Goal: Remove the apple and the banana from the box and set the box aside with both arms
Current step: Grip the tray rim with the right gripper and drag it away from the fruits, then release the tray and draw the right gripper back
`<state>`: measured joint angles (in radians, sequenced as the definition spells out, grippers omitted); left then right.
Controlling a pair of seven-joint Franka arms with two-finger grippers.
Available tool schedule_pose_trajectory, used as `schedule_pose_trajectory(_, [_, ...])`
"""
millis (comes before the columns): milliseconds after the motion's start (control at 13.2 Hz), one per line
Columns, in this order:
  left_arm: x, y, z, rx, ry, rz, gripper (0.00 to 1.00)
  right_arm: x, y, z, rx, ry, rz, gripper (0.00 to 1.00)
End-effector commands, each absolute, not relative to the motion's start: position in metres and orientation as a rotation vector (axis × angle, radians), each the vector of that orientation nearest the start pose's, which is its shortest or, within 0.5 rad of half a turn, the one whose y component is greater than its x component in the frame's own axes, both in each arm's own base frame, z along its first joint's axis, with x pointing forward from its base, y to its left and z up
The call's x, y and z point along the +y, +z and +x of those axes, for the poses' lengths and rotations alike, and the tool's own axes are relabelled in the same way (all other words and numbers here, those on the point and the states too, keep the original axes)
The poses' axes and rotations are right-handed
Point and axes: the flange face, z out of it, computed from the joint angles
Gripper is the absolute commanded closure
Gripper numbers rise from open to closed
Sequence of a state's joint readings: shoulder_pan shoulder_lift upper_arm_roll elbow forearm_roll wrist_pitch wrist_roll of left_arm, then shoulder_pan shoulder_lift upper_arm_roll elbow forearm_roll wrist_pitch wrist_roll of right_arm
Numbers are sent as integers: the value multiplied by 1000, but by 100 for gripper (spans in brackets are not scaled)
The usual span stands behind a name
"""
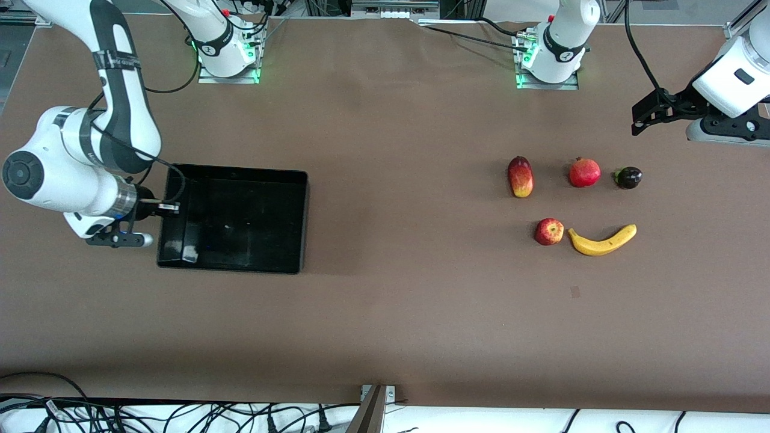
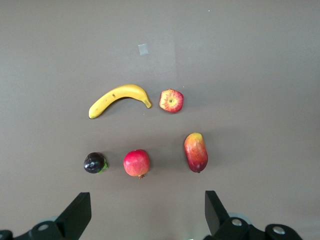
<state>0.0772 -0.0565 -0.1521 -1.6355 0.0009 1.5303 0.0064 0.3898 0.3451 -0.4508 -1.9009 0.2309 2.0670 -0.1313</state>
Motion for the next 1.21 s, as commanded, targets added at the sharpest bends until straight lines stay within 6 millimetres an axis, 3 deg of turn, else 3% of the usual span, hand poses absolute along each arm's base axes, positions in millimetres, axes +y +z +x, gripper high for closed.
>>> schedule_pose_trajectory(0, [-31,616,541,82,96,-3131,0,-27,304,581,42,132,-3061,100])
schedule_pose_trajectory(76, [-25,615,542,65,96,-3134,0,-41,293,575,26,120,-3071,100])
schedule_pose_trajectory(227, [-23,615,542,60,96,-3134,0,-51,275,569,-41,119,-3085,100])
schedule_pose_trajectory(303, [-22,616,542,58,94,-3134,0,-57,275,569,-80,115,-3085,96])
schedule_pose_trajectory(378, [-23,616,542,60,94,-3134,0,-59,276,570,-90,110,-3086,55])
schedule_pose_trajectory(454, [-22,615,543,58,99,-3134,0,-57,279,572,-102,109,-3085,1])
schedule_pose_trajectory(605, [-22,615,543,58,96,-3134,0,-54,301,579,-124,100,-3078,0])
schedule_pose_trajectory(756, [-23,615,543,60,96,-3136,0,-49,332,584,-147,206,-3048,0])
schedule_pose_trajectory(983, [-23,615,543,60,96,-3134,0,-38,429,609,-162,317,-3122,0])
schedule_pose_trajectory(1134, [-23,615,543,60,96,-3134,0,-29,488,612,-148,369,-3147,0])
